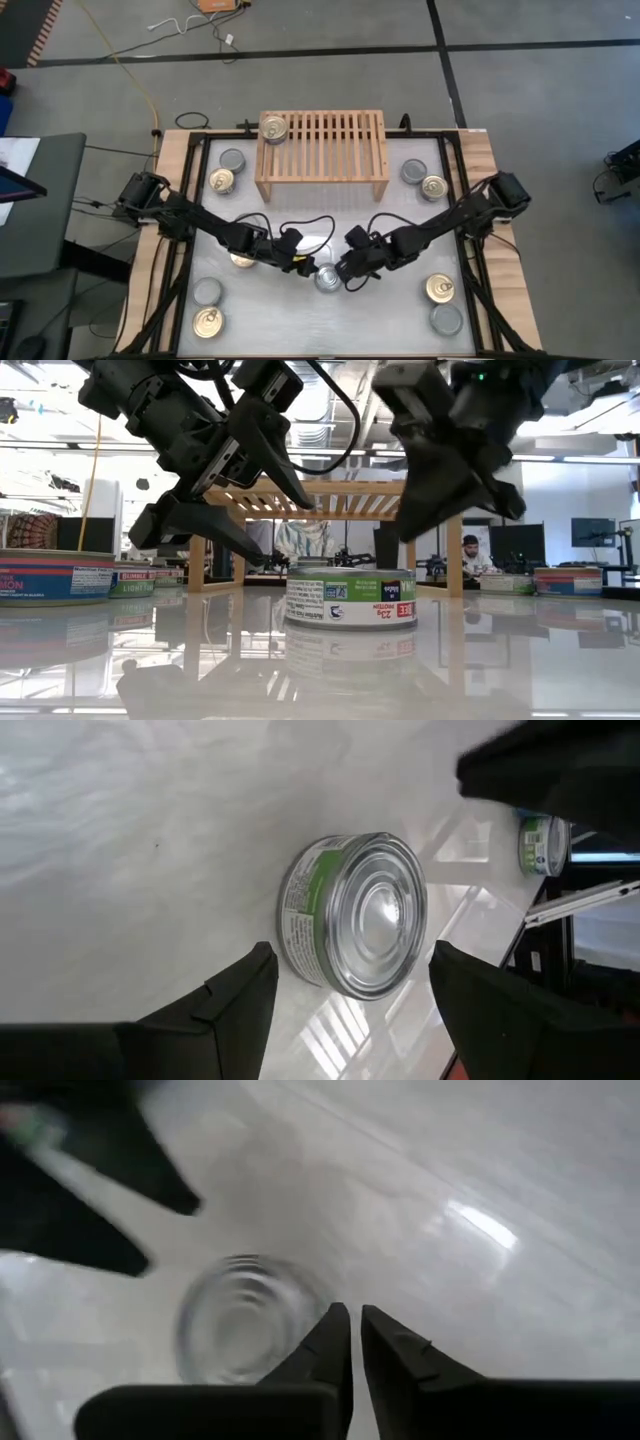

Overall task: Stack canned seafood by type on shelf
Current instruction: Put the green tuna can on the shelf

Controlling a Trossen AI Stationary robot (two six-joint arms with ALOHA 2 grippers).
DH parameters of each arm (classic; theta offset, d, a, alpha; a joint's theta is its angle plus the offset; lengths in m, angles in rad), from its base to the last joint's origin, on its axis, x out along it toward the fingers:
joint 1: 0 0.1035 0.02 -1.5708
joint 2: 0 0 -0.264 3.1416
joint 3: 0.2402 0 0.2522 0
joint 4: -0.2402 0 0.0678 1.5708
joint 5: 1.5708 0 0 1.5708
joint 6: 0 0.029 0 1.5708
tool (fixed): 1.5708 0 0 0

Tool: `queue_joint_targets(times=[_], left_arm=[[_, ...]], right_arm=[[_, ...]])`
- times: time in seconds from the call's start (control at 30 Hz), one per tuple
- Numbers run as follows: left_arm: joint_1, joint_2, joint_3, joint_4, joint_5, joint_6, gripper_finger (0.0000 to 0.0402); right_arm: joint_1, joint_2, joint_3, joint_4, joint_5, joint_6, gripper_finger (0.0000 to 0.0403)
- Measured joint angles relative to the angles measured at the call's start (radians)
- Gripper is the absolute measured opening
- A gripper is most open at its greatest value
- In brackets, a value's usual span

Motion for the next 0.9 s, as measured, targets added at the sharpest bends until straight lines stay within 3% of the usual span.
queue_joint_targets(times=[0.2,0.57,0.7,0.9], left_arm=[[0.000,0.000,0.000,0.000,0.000,0.007,0.0249],[0.000,0.000,0.000,-0.002,0.000,0.004,0.0249],[-0.003,0.000,0.000,-0.002,0.000,0.000,0.0249],[-0.003,0.000,0.000,-0.002,0.000,0.000,0.0249]], right_arm=[[0.001,0.064,0.000,0.089,-0.059,-0.016,0.0098],[-0.008,0.077,0.002,0.126,-0.085,-0.024,0.0231],[-0.008,0.077,0.002,0.126,-0.087,-0.026,0.0236],[-0.008,0.141,0.003,0.173,-0.146,0.010,0.0198]])
